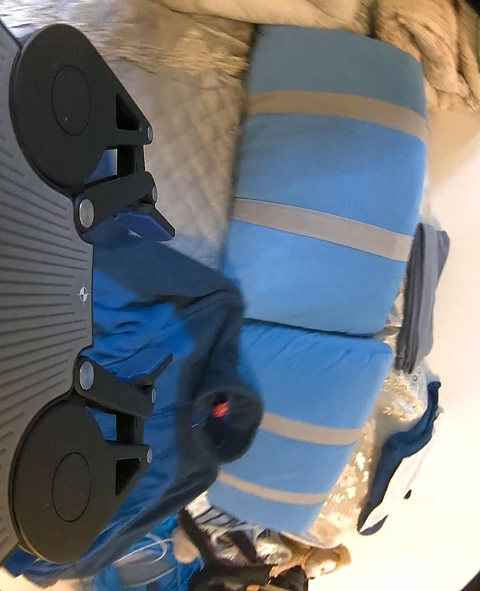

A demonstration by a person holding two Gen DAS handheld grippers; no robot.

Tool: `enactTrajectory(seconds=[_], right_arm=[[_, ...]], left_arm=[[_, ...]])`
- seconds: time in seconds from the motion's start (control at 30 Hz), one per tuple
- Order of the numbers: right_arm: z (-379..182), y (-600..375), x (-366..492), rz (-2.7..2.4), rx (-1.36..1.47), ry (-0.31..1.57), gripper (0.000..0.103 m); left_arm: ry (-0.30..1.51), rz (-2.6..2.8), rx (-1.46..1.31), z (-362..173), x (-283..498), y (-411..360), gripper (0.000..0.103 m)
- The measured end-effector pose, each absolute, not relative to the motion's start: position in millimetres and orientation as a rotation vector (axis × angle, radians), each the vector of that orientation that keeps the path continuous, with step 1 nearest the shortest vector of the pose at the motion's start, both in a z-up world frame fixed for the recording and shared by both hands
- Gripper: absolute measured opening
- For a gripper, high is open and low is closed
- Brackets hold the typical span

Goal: Fold clothes
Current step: 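Open both grippers and release the collar onto the bed, then lower both grippers to the bright blue jacket hem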

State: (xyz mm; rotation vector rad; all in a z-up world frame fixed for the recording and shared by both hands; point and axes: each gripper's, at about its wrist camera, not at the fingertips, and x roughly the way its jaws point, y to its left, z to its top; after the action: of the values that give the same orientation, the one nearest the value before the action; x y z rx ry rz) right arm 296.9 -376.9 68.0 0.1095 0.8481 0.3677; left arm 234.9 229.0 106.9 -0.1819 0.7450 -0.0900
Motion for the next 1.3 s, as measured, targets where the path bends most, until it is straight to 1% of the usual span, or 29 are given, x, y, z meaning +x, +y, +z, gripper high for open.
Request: enactTrajectory(seconds=[0.13, 0.3, 0.47, 0.63, 0.73, 0.8, 0.9, 0.97, 1.03, 1.1, 1.17, 1.3], right_arm=[[64, -391, 251, 0.385, 0.125, 0.89, 0.103], [44, -404, 194, 0.412, 0.157, 0.98, 0.103], [13, -407, 152, 0.465, 0.237, 1.074, 0.103], [-15, -403, 130, 0.49, 0.297, 1.15, 0.103], [-12, -410, 119, 0.478, 0.32, 1.154, 0.103], [-3, -418, 111, 0.463, 0.325, 1.147, 0.103], [27, -436, 96, 0.447, 0.335, 1.106, 0.103], [48, -448, 86, 0.429, 0.327, 1.075, 0.103], [64, -454, 77, 0.408, 0.3, 1.056, 0.103], [70, -455, 72, 0.417, 0.275, 1.053, 0.103], [68, -451, 70, 0.429, 0.27, 1.052, 0.103], [41, -440, 71, 0.459, 0.32, 1.062, 0.103]], left_arm=[[0.8, -0.118, -0.24, 90, 187, 228, 0.063], [0.873, -0.158, -0.288, 64, 130, 221, 0.063], [0.956, -0.174, -0.343, 46, 94, 218, 0.063], [1.044, -0.143, -0.407, 31, 73, 222, 0.063], [1.042, -0.134, -0.418, 45, 52, 225, 0.063], [0.995, -0.135, -0.41, 72, 37, 231, 0.063], [0.933, -0.129, -0.391, 114, 17, 238, 0.064], [0.904, -0.126, -0.386, 134, 8, 240, 0.07], [0.904, -0.125, -0.4, 142, 5, 240, 0.076], [0.927, -0.128, -0.395, 136, 8, 235, 0.076], [0.969, -0.124, -0.402, 116, 16, 229, 0.076], [1.086, -0.09, -0.479, 53, 38, 224, 0.076]])
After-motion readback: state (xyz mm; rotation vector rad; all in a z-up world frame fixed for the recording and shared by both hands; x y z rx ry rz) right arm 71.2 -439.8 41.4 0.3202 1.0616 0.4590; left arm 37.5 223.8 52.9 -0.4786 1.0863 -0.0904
